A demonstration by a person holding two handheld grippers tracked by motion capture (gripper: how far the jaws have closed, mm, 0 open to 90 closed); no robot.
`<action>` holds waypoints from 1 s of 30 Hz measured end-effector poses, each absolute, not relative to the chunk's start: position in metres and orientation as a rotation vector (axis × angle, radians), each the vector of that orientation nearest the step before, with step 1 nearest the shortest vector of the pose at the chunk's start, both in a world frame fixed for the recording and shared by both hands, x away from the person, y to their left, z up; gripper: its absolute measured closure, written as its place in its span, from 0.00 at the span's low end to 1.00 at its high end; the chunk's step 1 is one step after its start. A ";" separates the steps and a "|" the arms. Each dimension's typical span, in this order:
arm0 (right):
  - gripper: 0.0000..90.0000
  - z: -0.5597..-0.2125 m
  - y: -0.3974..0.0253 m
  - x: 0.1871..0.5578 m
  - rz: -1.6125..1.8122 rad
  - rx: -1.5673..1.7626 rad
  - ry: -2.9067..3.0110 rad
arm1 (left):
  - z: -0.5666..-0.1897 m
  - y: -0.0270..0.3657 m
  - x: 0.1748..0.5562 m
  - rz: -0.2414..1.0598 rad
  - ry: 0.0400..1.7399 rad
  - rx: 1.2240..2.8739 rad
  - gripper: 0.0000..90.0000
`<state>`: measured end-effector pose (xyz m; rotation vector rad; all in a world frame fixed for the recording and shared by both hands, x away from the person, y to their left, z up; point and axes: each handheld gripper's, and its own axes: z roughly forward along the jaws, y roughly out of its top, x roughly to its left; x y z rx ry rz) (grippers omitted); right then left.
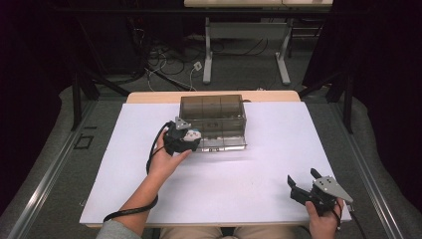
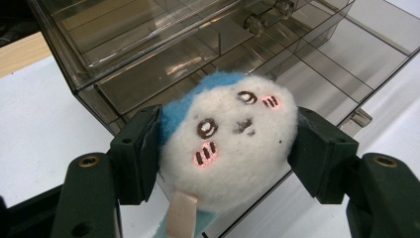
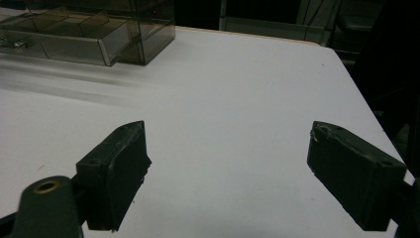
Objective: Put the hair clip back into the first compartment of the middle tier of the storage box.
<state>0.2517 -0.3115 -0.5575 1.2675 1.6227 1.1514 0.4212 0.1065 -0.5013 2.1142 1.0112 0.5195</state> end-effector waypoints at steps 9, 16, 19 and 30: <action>0.17 -0.557 -0.312 0.251 1.149 1.270 1.631 | -0.506 0.102 0.424 0.516 1.017 2.134 0.37; 0.17 -0.558 -0.311 0.251 1.149 1.270 1.635 | -0.507 0.099 0.426 0.522 1.008 2.149 0.37; 0.17 -0.557 -0.312 0.251 1.149 1.271 1.631 | -0.508 0.098 0.426 0.524 1.011 2.152 0.36; 0.17 -0.557 -0.312 0.252 1.149 1.269 1.625 | -0.509 0.098 0.427 0.516 1.019 2.140 0.34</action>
